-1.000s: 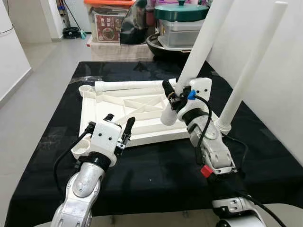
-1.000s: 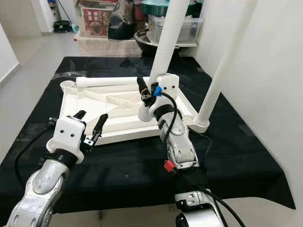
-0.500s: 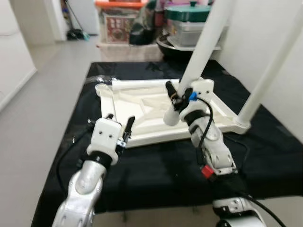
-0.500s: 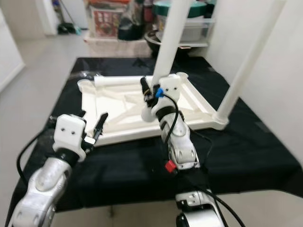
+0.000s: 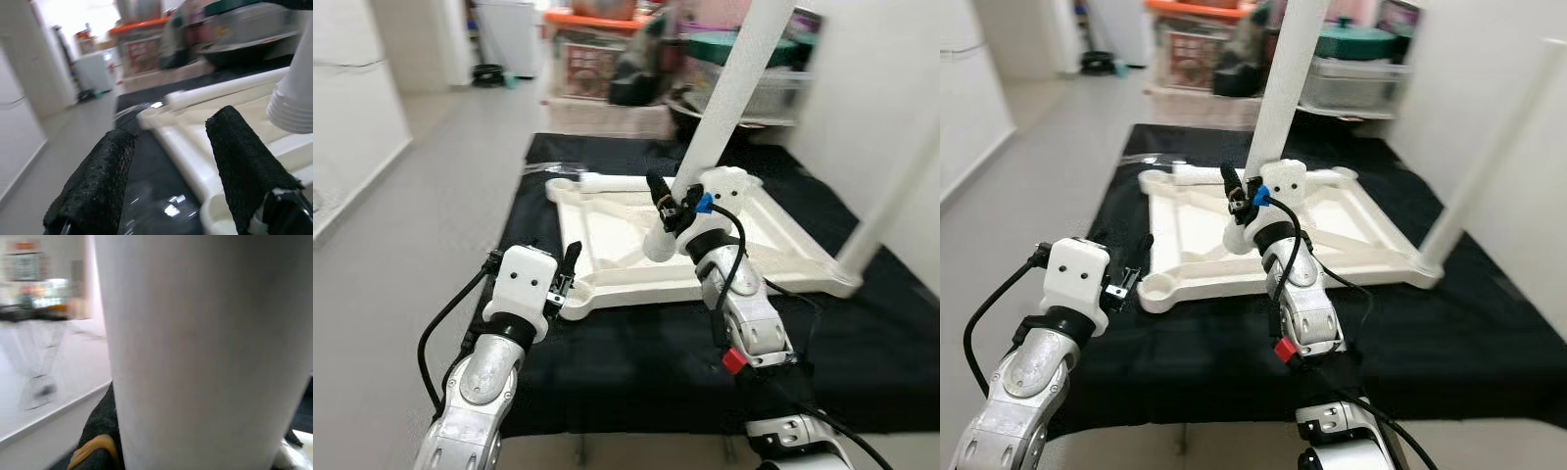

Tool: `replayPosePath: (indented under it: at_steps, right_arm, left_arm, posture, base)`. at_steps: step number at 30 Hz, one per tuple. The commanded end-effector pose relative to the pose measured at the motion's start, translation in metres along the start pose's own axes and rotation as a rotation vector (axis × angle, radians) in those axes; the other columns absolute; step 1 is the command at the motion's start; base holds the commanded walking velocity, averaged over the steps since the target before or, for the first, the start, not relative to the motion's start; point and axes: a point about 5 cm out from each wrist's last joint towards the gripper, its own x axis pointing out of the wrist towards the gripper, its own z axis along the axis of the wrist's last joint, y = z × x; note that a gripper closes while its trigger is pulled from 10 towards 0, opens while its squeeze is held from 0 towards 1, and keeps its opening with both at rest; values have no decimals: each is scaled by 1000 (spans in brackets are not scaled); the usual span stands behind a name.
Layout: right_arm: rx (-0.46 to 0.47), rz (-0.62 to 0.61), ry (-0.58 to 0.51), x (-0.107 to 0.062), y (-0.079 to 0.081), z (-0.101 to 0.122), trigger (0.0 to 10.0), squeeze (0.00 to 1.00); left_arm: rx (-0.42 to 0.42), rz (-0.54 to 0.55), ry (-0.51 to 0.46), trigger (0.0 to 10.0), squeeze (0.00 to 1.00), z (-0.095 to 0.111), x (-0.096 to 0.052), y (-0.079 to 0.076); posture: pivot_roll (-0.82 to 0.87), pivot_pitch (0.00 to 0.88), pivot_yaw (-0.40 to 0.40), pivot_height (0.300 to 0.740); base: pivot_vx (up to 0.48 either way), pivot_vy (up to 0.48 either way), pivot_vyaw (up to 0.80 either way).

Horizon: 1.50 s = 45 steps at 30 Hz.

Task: Building children table

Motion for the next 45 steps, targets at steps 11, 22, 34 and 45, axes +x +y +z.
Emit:
replayPosePath:
  at_steps: [11, 22, 34, 45]
  right_arm:
    - [-3, -8, -25, 7, -7, 9, 10000, 0]
    - [9, -21, -15, 12, -16, 10, 10000, 0]
    - [-21, 1, 0, 18, -32, 14, 10000, 0]
    - [7, 191, 51, 30, -24, 12, 10000, 0]
  left_arm:
    - [-1, -2, 15, 10000, 0, -1, -1, -4]
    - [3, -6, 31, 10000, 0, -3, -3, -4]
    - [-7, -14, 38, 10000, 0, -4, -6, -7]
    - [-18, -18, 47, 10000, 0, -1, -10, -8]
  posture:
    - [100, 4, -73, 740]
    - [102, 3, -69, 740]
    - [102, 10, -65, 740]
    - [105, 60, -66, 740]
  base:
    - [0, 0, 800]
    - [0, 0, 361]
    - [0, 0, -400]
    - [0, 0, -364]
